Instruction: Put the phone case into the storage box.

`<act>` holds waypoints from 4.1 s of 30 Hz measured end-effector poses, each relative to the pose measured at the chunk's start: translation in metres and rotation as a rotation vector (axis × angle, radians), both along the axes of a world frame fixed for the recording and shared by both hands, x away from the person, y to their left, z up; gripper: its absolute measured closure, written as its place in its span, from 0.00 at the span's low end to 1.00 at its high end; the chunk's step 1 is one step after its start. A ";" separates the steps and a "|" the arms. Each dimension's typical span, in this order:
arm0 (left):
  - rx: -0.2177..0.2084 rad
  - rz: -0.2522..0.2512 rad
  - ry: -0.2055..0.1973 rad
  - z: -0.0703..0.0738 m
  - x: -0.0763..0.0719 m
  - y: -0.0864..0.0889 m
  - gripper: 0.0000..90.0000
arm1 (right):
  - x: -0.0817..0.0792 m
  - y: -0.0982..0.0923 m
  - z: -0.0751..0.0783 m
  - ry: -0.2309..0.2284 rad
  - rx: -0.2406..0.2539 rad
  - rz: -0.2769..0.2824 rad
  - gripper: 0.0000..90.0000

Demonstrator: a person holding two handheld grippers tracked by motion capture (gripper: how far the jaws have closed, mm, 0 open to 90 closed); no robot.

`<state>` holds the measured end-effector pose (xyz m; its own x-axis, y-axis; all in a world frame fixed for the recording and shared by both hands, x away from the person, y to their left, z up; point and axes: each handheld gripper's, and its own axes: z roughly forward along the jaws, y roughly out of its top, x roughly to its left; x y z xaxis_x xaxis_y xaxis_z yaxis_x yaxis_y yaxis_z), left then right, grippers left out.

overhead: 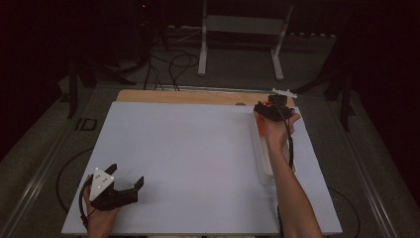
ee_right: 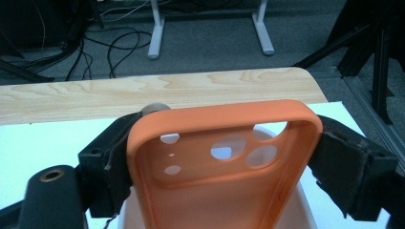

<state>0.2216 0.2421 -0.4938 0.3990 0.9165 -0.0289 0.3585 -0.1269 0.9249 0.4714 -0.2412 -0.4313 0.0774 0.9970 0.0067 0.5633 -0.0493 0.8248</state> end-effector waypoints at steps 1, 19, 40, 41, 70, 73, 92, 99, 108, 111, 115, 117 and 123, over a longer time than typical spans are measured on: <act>0.000 0.000 0.000 0.000 0.000 0.000 0.01 | 0.000 0.000 0.000 0.000 0.000 0.000 0.18; 0.000 -0.002 0.002 0.000 0.000 0.000 0.01 | 0.007 -0.003 -0.004 0.019 0.016 0.037 0.14; 0.004 -0.006 0.005 -0.001 0.001 -0.001 0.01 | 0.003 -0.003 0.003 -0.035 0.050 0.091 0.10; 0.004 -0.007 0.006 -0.001 0.001 -0.001 0.01 | 0.003 -0.003 0.004 -0.037 0.056 0.097 0.10; 0.005 -0.016 0.006 -0.001 0.002 -0.003 0.01 | -0.036 -0.004 0.025 -0.036 0.032 0.309 0.10; 0.007 -0.020 0.011 -0.001 0.003 -0.003 0.01 | -0.052 -0.004 0.027 -0.036 0.020 0.340 0.10; 0.001 -0.023 0.025 -0.002 0.004 -0.004 0.00 | -0.122 0.000 0.022 -0.063 0.061 0.466 0.14; 0.000 -0.020 0.025 -0.002 0.004 -0.003 0.01 | -0.149 -0.002 0.015 -0.088 0.037 0.491 0.14; 0.029 -0.031 0.019 0.001 0.003 -0.006 0.00 | -0.186 -0.016 -0.003 -0.156 0.068 0.491 0.11; 0.052 -0.041 0.017 0.002 0.003 -0.008 0.00 | -0.197 -0.021 -0.007 -0.173 0.084 0.488 0.11; 0.073 -0.055 0.015 0.003 0.003 -0.009 0.00 | -0.212 -0.023 -0.015 -0.210 0.084 0.502 0.11; 0.074 -0.060 0.013 0.004 0.002 -0.009 0.00 | -0.219 -0.025 -0.019 -0.231 0.101 0.507 0.11; 0.072 -0.069 0.011 0.005 0.002 -0.008 0.00 | -0.235 -0.024 -0.032 -0.267 0.085 0.534 0.11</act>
